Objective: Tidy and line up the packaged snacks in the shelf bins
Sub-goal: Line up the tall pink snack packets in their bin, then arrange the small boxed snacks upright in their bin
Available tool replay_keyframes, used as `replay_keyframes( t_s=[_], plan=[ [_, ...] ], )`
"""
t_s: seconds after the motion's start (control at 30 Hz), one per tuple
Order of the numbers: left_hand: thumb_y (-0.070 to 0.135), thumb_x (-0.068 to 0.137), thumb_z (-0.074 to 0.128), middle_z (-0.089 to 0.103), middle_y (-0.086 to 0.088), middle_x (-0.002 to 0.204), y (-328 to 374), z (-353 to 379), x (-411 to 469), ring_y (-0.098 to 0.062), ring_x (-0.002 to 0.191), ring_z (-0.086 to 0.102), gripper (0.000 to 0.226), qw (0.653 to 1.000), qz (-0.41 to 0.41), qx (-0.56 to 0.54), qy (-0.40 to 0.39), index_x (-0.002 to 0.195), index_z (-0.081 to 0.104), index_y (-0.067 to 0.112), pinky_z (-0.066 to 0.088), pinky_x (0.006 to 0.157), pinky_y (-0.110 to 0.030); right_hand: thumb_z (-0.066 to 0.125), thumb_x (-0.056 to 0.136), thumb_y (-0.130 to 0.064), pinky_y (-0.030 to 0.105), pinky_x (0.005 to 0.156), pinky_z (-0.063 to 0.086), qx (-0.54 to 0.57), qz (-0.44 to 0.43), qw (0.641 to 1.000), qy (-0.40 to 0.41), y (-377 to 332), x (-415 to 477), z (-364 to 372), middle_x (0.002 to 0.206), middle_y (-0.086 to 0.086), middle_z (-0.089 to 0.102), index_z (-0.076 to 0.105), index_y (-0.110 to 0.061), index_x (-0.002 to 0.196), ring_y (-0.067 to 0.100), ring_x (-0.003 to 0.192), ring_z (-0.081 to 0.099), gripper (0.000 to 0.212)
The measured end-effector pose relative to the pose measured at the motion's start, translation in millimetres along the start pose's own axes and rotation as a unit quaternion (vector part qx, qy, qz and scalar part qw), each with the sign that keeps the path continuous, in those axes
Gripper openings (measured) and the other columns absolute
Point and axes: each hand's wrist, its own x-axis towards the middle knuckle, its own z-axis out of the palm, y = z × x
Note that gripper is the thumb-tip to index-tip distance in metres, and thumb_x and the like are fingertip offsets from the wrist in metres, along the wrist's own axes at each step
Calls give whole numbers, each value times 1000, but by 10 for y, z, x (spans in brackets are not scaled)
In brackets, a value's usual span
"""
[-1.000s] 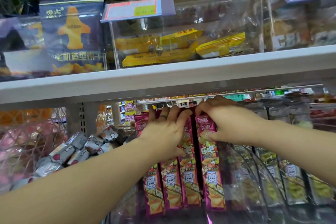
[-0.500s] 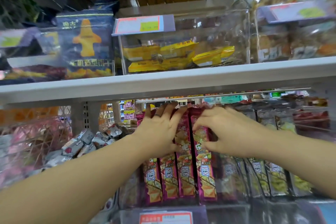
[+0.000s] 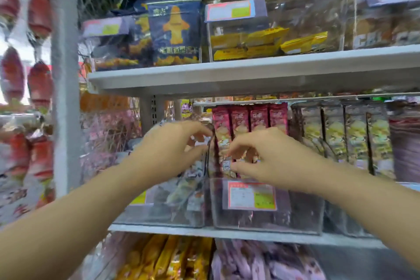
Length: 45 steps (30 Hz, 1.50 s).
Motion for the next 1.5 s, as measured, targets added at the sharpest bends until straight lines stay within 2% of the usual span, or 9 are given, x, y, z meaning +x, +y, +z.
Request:
replay_keyframes(
  t_s=[0.13, 0.27, 0.33, 0.43, 0.5, 0.6, 0.77, 1.13, 1.5],
  plan=[
    [31, 90, 60, 59, 19, 99, -300, 64, -439, -5, 96, 59, 22, 997, -48, -56, 28, 111, 62, 32, 51, 84, -34, 62, 87, -36, 28, 92, 44, 41, -18, 999, -14, -290, -84, 210, 113, -10, 64, 62, -28, 116, 6, 102, 55, 31],
    [30, 91, 58, 49, 17, 112, -515, 85, -707, -9, 106, 52, 20, 997, -57, -40, 34, 111, 60, 32, 48, 89, -39, 59, 90, -39, 26, 102, 35, 40, -12, 998, -56, -407, -89, 400, 133, -9, 47, 47, -29, 134, 7, 121, 43, 47],
    [32, 92, 56, 42, 19, 115, -609, 78, -781, -8, 105, 51, 25, 996, -73, -48, 31, 117, 57, 34, 48, 89, -39, 58, 90, -40, 27, 100, 36, 45, -3, 997, -56, -426, -58, 468, 136, -8, 42, 41, -30, 137, 8, 117, 44, 51],
    [32, 93, 54, 47, 15, 117, -707, 135, -858, -10, 99, 56, 38, 993, -92, -75, 21, 130, 47, 38, 47, 83, -33, 58, 89, -41, 28, 84, 43, 52, 21, 998, -26, -437, -12, 557, 129, -12, 40, 41, -34, 136, 7, 90, 52, 50],
    [32, 95, 52, 55, 12, 100, -721, 261, -909, -11, 82, 54, 46, 993, -94, -63, 35, 138, 39, 40, 41, 76, -30, 56, 89, -45, 29, 73, 46, 26, 32, 999, 4, -442, -1, 647, 123, -17, 38, 42, -36, 134, 6, 78, 54, 48],
    [33, 97, 47, 37, 19, 64, -706, 462, -950, -14, 76, 40, 44, 989, -77, -29, 121, 140, 41, 35, 34, 83, -36, 53, 89, -49, 28, 58, 44, -21, 41, 997, 64, -443, 5, 774, 117, -19, 38, 46, -38, 130, 6, 70, 55, 43],
    [39, 91, 34, 29, 22, 60, -781, 630, -929, -13, 75, 38, 48, 981, -55, -32, 181, 138, 45, 31, 32, 89, -38, 56, 86, -46, 22, 46, 38, -51, 56, 987, 144, -459, 36, 909, 107, -19, 43, 57, -36, 118, 1, 57, 49, 34],
    [34, 91, 42, 28, 25, 65, -822, 653, -951, -2, 76, 25, 43, 976, -46, -73, 199, 134, 49, 31, 24, 87, -29, 59, 81, -46, 20, 52, 37, -21, 94, 976, 195, -551, 33, 973, 101, -19, 48, 64, -34, 108, 6, 58, 52, 30],
    [31, 95, 46, 33, 11, 66, -768, 502, -1003, -22, 93, 49, 44, 985, -58, -90, 138, 139, 42, 34, 27, 95, -36, 65, 84, -40, 22, 55, 36, -27, 118, 971, 204, -640, -6, 989, 103, -22, 43, 63, -34, 111, -2, 62, 51, 28]
  ],
)
